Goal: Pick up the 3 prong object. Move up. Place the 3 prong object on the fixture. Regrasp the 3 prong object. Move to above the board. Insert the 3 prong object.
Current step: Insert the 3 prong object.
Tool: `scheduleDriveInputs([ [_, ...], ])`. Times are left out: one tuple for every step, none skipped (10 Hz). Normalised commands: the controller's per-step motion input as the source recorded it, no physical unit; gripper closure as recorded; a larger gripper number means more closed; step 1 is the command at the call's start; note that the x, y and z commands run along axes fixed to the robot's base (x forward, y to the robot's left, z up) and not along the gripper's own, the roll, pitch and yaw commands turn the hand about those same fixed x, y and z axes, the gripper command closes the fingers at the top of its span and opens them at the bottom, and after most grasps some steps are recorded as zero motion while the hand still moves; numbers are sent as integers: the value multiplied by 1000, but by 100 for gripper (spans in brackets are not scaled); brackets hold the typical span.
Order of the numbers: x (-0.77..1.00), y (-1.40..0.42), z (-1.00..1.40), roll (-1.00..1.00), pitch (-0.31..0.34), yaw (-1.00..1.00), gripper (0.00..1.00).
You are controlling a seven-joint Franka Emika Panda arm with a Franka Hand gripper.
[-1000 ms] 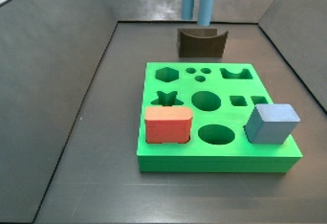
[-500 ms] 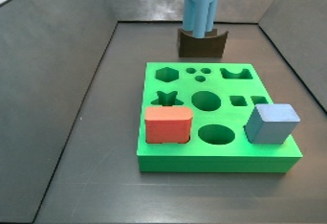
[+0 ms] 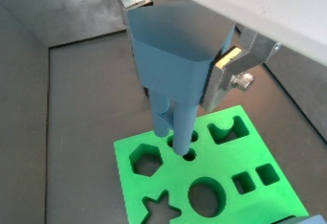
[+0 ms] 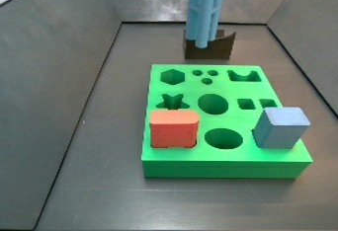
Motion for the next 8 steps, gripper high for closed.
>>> scheduleDriveInputs([
  [0,9,-349,4,0,0,100],
  [0,0,-223,0,-61,0,100],
  [0,0,0,-4,0,0,100],
  [0,0,-137,0,-3,0,100],
  [171,131,-269,81,0,34,100],
  [246,254,-351,84,0,111,100],
  [234,240,-380,66,0,100,100],
  [180,186,-391,14,0,37,100],
])
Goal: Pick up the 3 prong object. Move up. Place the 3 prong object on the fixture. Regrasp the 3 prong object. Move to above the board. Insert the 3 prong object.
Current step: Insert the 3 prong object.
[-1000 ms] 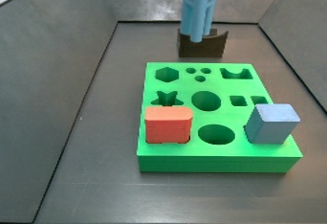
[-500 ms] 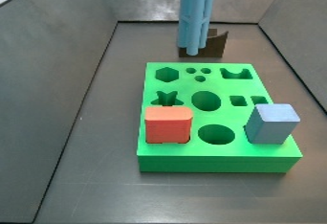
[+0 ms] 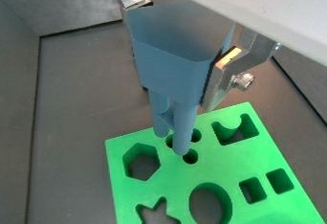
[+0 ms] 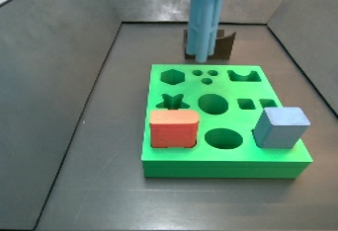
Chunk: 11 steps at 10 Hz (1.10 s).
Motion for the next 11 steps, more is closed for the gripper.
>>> scheduleDriveInputs([
  [97,57,-334,39,-7,0,100],
  [0,0,-271,49,0,23,100],
  [94,0,-54,0,-20,69,100],
  [97,-9,-51,0,-10,0,100],
  [229,-14,-240,0,-66,40,100],
  [331,0,-191,0,-61,114,100],
  [246,0,-111,-6,-53,83,100],
  [0,23,0,-3,0,0,100],
  [0,20,-74,0,0,17,100],
  [0,0,-246,76,0,83,100],
  [0,0,-180,14,-10,54,100],
])
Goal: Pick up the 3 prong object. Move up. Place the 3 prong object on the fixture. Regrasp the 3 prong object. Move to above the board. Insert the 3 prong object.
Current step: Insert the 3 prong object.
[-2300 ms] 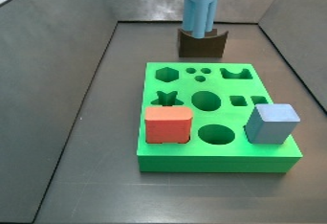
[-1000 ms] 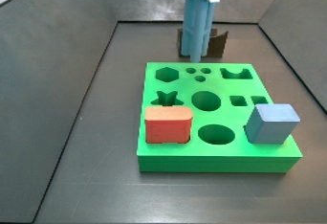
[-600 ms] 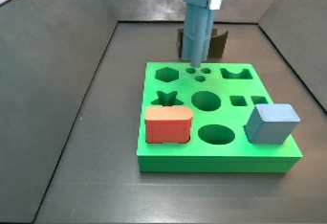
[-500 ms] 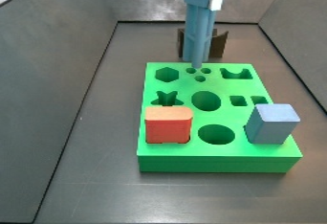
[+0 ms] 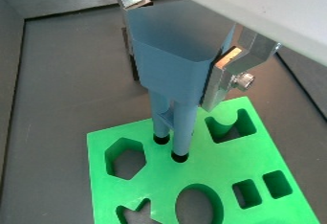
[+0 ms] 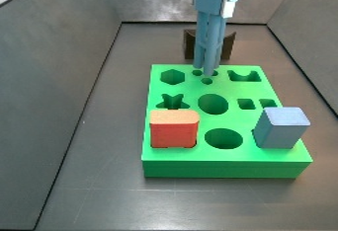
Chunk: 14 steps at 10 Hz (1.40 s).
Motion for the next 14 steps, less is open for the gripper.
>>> scheduleDriveInputs([
  [0,0,-109,0,-50,23,100],
  [17,0,-111,0,-60,31,100],
  [43,0,-114,0,-83,31,100],
  [57,0,-97,-6,-70,37,100],
  [29,0,-109,-3,-79,31,100],
  [37,0,-91,-4,-76,29,100],
  [66,0,-100,0,-51,51,100],
  [100,0,-94,0,-33,126,100],
  [49,0,-131,0,-14,149,100],
  [0,0,-166,21,0,174,100],
  [0,0,-134,44,0,106,100],
  [-103,0,-131,49,0,60,100],
  [-111,0,-103,23,0,54,100],
  [-77,0,-60,7,0,26,100],
])
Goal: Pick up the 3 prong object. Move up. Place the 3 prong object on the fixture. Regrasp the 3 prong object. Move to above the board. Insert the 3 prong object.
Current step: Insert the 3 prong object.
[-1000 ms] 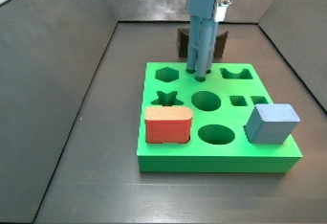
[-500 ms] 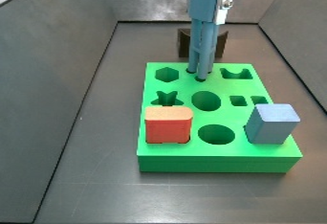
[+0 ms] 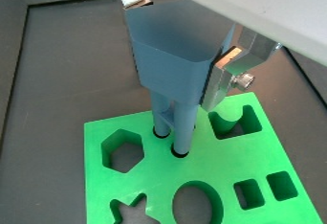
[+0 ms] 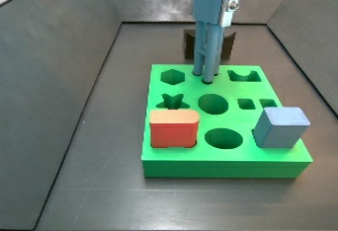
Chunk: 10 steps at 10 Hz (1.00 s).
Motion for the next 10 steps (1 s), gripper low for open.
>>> scheduleDriveInputs([
  [-57,-3,-71,20,0,20,100],
  [-49,-40,-157,70,0,20,100],
  [-6,-120,-211,130,0,69,100],
  [63,-131,-189,83,0,14,100],
  [0,-80,-177,57,0,0,100],
  [0,-23,-66,0,0,0,100],
  [0,-26,-63,19,0,0,100],
  [0,-69,-209,99,0,0,100],
  [0,-120,-291,214,34,0,100],
  [71,-123,-511,291,84,0,100],
])
